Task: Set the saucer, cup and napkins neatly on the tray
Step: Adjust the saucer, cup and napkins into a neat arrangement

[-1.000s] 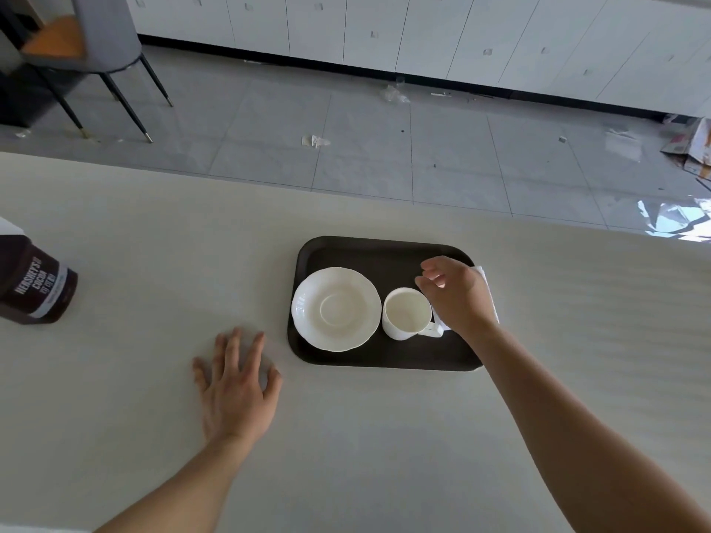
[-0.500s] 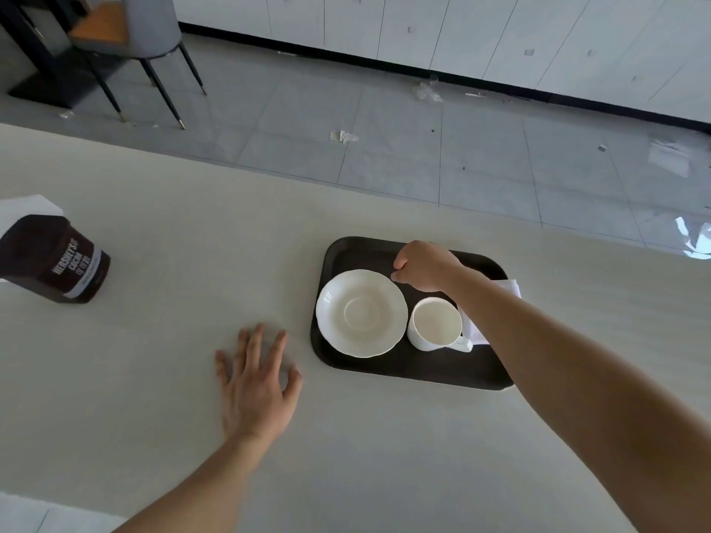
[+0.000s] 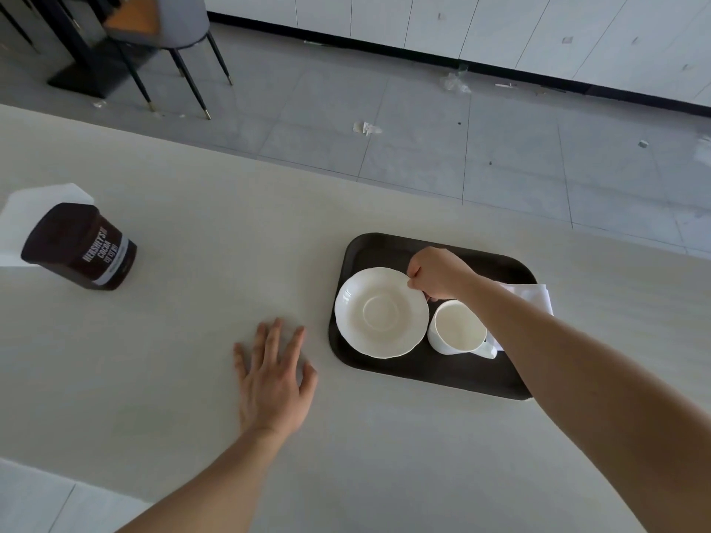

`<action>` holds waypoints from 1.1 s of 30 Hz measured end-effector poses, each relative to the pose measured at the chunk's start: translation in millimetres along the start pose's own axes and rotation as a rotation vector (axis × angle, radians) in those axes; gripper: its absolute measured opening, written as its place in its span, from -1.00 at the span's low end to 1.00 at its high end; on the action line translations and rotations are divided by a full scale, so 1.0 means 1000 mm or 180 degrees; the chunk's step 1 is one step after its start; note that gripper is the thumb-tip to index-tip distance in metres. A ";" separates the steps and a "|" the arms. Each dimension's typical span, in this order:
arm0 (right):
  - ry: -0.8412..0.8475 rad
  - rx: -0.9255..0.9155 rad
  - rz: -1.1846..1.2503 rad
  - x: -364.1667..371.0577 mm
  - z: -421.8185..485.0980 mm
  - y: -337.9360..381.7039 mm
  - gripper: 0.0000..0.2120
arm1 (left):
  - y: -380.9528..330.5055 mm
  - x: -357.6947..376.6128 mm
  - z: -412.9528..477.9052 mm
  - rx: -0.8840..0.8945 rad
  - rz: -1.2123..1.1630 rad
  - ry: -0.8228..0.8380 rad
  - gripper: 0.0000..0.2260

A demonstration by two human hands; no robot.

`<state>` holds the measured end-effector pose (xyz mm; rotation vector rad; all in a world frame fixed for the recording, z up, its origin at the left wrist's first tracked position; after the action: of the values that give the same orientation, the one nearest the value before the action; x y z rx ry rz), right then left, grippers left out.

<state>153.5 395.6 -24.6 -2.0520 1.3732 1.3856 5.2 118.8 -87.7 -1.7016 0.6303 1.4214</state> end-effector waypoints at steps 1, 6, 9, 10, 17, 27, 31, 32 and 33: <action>-0.0035 0.0007 0.0083 0.000 0.001 -0.002 -0.89 | 0.000 0.000 0.000 0.0003 0.0006 -0.0004 -0.48; -0.0089 0.0088 0.0573 0.004 0.003 -0.011 -0.92 | 0.001 0.002 0.001 0.0025 -0.0009 -0.0072 -0.50; -0.0121 0.0201 0.0772 0.002 0.003 -0.019 -0.91 | 0.002 0.003 0.001 0.0024 -0.0004 -0.0064 -0.50; -0.0127 0.0252 0.0854 0.001 0.004 -0.022 -0.91 | 0.002 0.003 0.001 0.0020 0.0000 -0.0060 -0.50; -0.0205 0.0583 0.1520 -0.002 0.003 -0.036 -0.86 | 0.002 0.003 0.001 0.0025 0.0035 -0.0082 -0.51; -0.0273 0.1027 0.2364 0.002 0.005 -0.046 -0.89 | 0.003 0.005 0.001 0.0009 0.0047 -0.0050 -0.50; -0.0345 0.1106 0.2492 0.002 0.008 -0.048 -0.88 | 0.003 0.005 0.001 0.0011 0.0053 -0.0037 -0.50; -0.0347 0.1124 0.2522 0.003 0.008 -0.049 -0.89 | 0.003 0.005 0.001 0.0011 0.0055 -0.0037 -0.50; -0.0349 0.1138 0.2560 0.004 0.009 -0.049 -0.90 | 0.003 0.005 0.001 0.0013 0.0058 -0.0037 -0.50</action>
<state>190.3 424.2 -43.8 -1.2056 2.3250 1.3354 3.1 118.9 -93.7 -1.6873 0.6437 1.4407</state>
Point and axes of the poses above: each hand's wrist, its own z-axis towards the middle knuckle, its own x-axis out of the palm, y = z × x, the point moved 6 cm from there along z, towards the middle knuckle, and after that the axes turned 2 degrees about -z, right-handed, at the moved point
